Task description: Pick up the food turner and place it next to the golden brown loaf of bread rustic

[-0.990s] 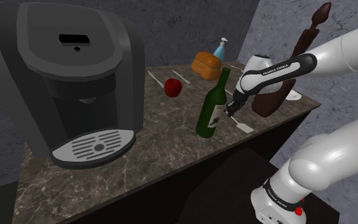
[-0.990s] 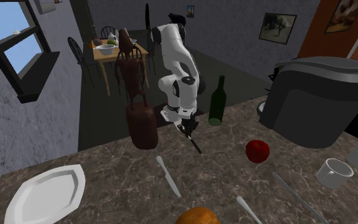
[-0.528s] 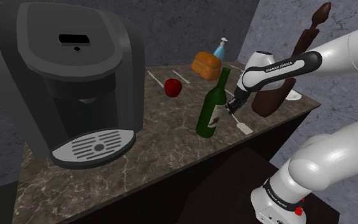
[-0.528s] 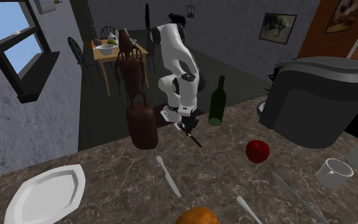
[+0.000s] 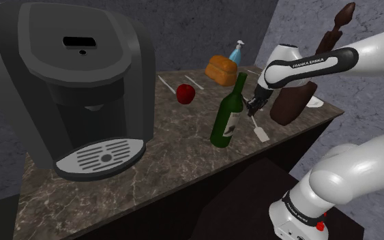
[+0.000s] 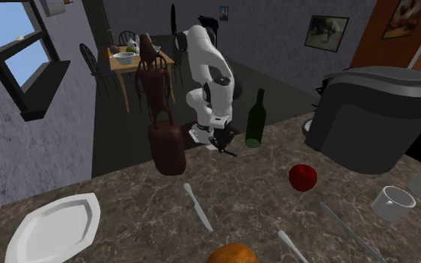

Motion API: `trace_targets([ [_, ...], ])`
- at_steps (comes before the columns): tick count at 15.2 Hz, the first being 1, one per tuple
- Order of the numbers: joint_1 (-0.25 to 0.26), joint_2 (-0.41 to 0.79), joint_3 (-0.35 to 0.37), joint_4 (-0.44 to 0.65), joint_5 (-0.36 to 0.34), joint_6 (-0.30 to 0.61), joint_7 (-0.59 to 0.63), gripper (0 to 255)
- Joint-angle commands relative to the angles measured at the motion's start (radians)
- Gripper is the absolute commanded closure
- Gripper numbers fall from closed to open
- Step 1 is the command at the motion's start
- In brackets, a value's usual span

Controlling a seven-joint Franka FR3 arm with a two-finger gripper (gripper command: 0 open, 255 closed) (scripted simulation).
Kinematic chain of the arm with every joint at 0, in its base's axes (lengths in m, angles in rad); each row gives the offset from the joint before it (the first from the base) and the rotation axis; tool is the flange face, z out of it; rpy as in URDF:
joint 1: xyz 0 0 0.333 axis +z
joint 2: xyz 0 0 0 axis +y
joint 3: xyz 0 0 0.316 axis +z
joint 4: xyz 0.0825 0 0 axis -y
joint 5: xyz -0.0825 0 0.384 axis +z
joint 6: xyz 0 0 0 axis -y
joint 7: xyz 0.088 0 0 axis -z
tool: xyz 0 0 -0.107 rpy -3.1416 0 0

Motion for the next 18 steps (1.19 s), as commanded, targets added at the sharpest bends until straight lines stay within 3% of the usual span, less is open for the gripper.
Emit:
trace_targets([
  [1,-0.001,-0.018,0.006,0.017,-0.001,-0.035,0.003,255],
  [18,0.002,-0.098,0.039,0.188,0.009,-0.285,0.009,255],
])
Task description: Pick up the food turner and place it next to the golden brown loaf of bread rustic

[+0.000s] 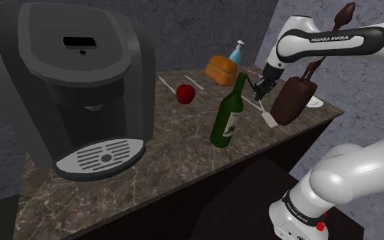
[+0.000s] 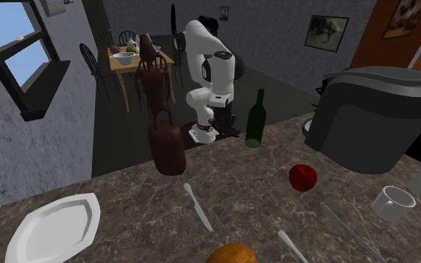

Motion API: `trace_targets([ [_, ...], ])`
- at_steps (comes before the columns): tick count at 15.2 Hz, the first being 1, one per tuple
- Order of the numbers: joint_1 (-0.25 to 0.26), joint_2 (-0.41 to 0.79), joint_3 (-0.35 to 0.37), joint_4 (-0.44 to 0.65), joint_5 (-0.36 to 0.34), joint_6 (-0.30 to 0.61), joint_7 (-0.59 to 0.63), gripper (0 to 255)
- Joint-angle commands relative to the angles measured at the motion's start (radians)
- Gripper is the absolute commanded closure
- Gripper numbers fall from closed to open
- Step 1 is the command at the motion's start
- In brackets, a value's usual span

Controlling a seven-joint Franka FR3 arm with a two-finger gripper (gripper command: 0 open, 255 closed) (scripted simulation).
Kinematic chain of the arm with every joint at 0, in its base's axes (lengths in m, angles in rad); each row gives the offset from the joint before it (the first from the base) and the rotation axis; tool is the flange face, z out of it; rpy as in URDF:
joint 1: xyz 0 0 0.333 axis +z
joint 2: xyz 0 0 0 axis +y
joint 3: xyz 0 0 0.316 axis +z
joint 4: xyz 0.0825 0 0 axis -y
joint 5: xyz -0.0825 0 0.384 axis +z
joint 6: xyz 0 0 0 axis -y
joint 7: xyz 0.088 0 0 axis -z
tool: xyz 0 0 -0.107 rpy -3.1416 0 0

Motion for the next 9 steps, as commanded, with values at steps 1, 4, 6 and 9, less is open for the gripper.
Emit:
trace_targets([
  [1,0.001,-0.005,0.003,0.023,0.002,-0.028,0.000,255],
  [4,0.002,-0.010,0.008,0.060,0.005,-0.070,0.000,255],
  [6,0.003,-0.012,0.011,0.085,0.006,-0.097,0.000,255],
  [9,0.005,-0.013,0.015,0.124,0.009,-0.138,-0.001,255],
])
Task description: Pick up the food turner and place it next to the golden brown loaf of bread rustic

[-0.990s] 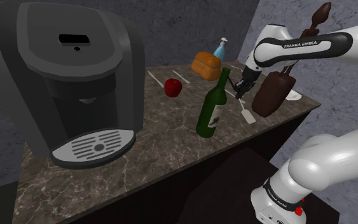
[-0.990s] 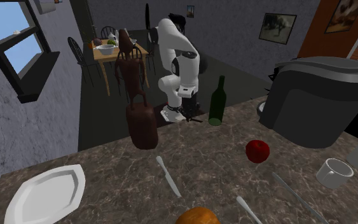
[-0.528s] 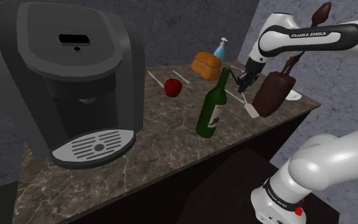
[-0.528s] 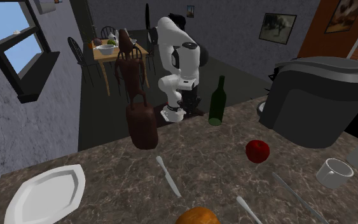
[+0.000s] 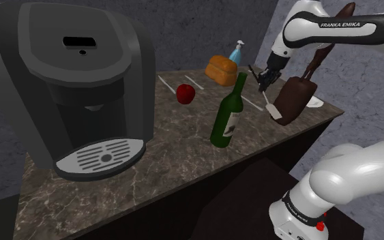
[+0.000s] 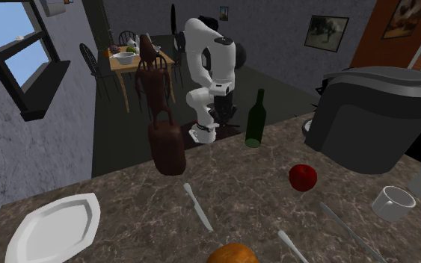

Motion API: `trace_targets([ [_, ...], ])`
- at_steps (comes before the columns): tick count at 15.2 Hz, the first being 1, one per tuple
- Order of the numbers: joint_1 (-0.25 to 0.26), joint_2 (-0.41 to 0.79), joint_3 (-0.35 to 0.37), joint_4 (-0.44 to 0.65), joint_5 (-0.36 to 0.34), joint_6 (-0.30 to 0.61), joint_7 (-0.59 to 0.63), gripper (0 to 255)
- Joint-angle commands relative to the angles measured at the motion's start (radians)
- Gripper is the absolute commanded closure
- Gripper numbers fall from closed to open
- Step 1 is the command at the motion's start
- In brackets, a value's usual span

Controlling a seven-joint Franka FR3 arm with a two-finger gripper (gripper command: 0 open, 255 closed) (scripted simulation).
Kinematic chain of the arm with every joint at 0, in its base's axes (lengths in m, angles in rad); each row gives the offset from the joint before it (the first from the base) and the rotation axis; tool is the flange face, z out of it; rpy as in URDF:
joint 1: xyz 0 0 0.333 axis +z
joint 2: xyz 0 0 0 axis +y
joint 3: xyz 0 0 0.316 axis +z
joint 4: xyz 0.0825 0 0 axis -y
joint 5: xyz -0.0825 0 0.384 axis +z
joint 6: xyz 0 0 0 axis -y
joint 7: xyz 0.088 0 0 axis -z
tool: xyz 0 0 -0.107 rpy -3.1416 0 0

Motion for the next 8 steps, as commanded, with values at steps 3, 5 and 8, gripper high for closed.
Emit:
trace_targets([
  [3,0.002,0.000,0.005,0.057,0.004,-0.057,-0.002,255],
  [5,0.003,0.002,0.007,0.085,0.006,-0.083,-0.002,255],
  [8,0.005,0.039,-0.008,0.138,0.010,-0.098,-0.022,255],
])
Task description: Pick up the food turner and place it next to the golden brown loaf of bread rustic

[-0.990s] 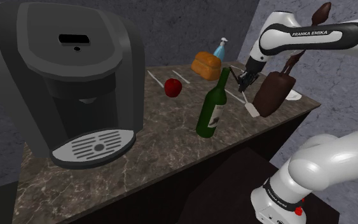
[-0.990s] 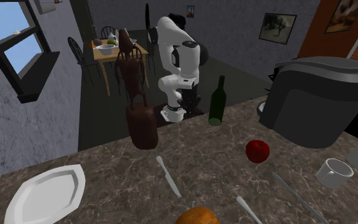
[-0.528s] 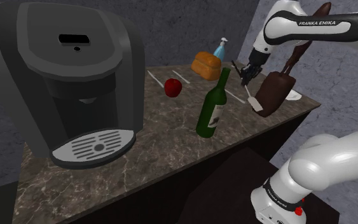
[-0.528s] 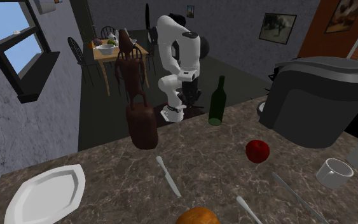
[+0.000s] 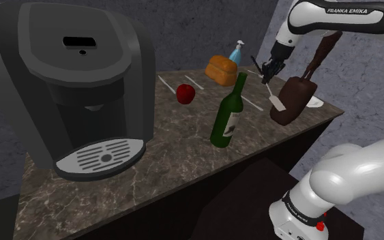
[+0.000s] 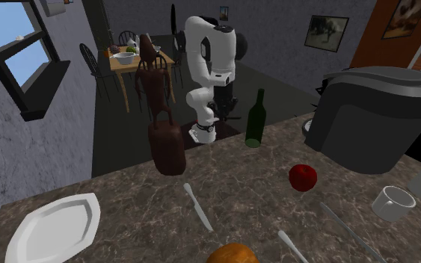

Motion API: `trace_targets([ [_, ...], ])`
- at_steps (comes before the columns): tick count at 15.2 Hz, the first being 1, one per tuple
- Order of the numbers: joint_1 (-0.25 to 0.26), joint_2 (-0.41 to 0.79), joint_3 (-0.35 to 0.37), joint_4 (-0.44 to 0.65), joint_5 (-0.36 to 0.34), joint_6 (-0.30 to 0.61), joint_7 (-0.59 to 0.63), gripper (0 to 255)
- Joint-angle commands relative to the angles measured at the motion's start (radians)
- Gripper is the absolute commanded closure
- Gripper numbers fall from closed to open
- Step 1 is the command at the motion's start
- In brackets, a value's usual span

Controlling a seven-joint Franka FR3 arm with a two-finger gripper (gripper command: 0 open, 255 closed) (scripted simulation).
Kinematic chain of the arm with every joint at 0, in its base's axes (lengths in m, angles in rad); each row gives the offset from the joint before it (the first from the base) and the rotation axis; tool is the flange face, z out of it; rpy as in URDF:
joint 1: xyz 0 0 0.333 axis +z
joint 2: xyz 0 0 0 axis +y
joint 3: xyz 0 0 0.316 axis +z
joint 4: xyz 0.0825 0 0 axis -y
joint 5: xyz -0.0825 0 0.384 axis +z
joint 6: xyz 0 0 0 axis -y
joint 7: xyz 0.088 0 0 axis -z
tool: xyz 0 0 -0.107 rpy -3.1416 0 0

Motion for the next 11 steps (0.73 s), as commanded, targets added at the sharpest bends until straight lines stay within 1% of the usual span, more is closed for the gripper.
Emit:
trace_targets([
  [1,0.001,0.052,-0.024,0.052,0.005,0.001,-0.028,255],
  [6,0.000,0.238,-0.104,0.223,0.045,0.015,-0.130,255],
  [11,-0.018,0.444,-0.175,0.431,0.126,-0.002,-0.243,255],
])
